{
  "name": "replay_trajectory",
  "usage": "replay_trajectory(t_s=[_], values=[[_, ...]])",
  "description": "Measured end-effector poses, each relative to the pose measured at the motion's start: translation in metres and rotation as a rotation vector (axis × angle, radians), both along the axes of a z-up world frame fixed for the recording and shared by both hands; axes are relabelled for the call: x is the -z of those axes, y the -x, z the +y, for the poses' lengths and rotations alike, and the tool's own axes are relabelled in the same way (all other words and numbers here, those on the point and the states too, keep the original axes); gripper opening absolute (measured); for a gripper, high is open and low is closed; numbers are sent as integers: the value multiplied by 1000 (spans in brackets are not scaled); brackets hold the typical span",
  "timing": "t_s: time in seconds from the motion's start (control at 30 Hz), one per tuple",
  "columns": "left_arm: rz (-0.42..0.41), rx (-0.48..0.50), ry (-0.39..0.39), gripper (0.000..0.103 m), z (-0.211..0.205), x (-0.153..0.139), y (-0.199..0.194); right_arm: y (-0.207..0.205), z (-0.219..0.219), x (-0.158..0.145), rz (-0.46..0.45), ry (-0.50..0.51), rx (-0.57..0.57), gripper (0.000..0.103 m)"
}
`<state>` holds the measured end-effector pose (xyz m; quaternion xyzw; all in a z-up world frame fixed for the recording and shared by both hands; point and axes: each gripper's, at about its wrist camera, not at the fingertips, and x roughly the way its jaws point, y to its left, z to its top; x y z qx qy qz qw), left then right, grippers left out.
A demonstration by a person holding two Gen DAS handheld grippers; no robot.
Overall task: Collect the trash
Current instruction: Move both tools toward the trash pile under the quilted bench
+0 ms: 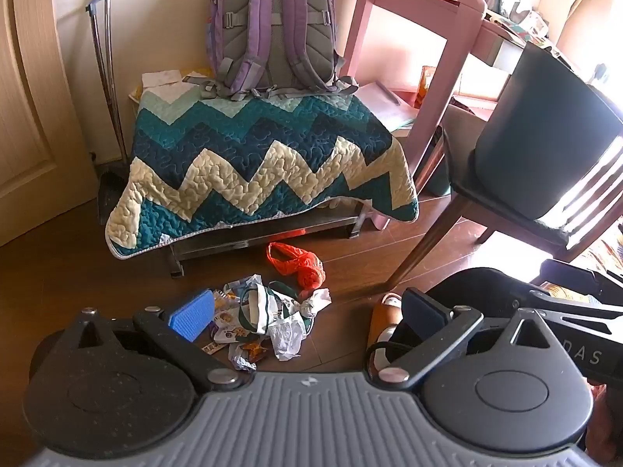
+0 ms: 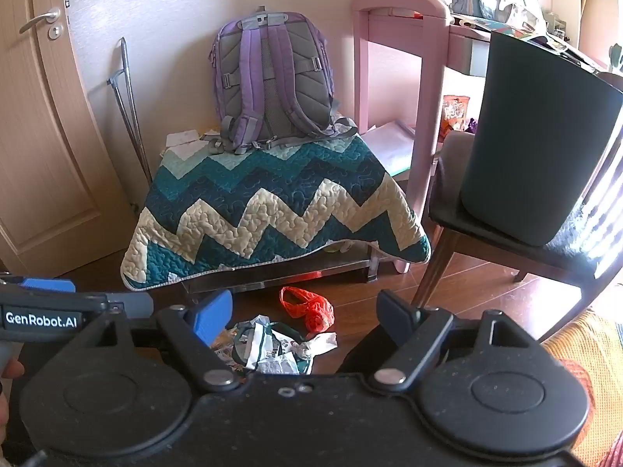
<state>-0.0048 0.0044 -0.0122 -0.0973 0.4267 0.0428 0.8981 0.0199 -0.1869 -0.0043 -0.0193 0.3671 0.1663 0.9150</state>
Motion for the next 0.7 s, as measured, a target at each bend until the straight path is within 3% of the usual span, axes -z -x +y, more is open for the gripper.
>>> replay_trajectory(t_s=[0.7], values=[[19,-16,34,103,18,8,-16,-19,12,12,17,30,-39,81]])
